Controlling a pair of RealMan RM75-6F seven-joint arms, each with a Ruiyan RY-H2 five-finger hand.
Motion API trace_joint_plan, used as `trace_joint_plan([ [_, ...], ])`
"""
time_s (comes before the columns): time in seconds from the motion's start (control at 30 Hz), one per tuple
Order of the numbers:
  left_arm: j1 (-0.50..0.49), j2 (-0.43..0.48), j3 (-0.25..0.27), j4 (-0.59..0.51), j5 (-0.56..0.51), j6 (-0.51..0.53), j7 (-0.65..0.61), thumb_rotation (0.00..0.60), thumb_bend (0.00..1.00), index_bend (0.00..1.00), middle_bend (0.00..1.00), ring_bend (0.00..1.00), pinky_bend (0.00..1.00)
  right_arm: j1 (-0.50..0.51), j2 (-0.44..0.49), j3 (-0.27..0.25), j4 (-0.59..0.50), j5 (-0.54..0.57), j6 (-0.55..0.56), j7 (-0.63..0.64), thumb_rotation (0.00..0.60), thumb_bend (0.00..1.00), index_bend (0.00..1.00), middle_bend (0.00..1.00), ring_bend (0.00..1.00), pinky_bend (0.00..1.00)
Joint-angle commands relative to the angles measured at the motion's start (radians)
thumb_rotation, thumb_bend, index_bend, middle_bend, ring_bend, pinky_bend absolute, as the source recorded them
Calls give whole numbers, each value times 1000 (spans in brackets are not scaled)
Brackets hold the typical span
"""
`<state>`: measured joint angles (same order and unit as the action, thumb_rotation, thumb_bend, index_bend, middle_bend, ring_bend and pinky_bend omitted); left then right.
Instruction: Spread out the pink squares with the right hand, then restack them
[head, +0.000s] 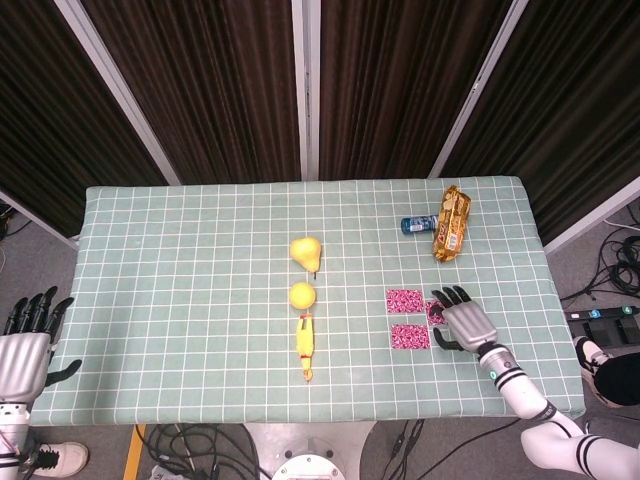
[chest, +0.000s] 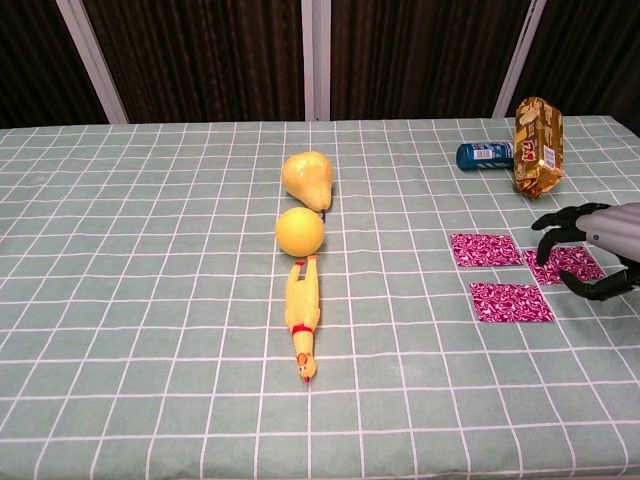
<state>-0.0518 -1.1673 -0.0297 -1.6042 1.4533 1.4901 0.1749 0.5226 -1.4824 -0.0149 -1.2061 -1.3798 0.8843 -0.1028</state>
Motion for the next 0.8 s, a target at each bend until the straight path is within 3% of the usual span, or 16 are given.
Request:
trace_joint_plan([
  [0.03, -1, 0, -1, -1, -1, -1, 1, 600, 0, 180, 127, 71, 80, 4, -2, 18, -16, -1, 11, 25, 331, 447, 314, 68, 0, 0],
  [0.13, -3, 1, -2, -4, 1, -2, 2, 600, 0, 180, 127, 71, 80, 19, -17, 52, -26, 14, 11, 48, 376, 301, 313, 69, 0, 0],
  [0.27, 0, 3, 0, -6, 2, 1, 1, 600, 0, 180, 126, 71, 80, 51, -58, 101, 6, 68, -19, 24, 450, 184, 313, 69, 0, 0],
  [0.4, 4, 2, 2, -5, -2, 1, -1, 600, 0, 180, 127, 71, 80, 90, -112, 136, 60, 138, -73, -28, 496, 172, 314, 72, 0, 0],
  [0.8, 5, -2, 2, 5, -15, -9, -7, 600, 0, 180, 127, 71, 80, 125, -189, 141, 153, 216, -131, -110, 493, 172, 300, 71, 0, 0],
])
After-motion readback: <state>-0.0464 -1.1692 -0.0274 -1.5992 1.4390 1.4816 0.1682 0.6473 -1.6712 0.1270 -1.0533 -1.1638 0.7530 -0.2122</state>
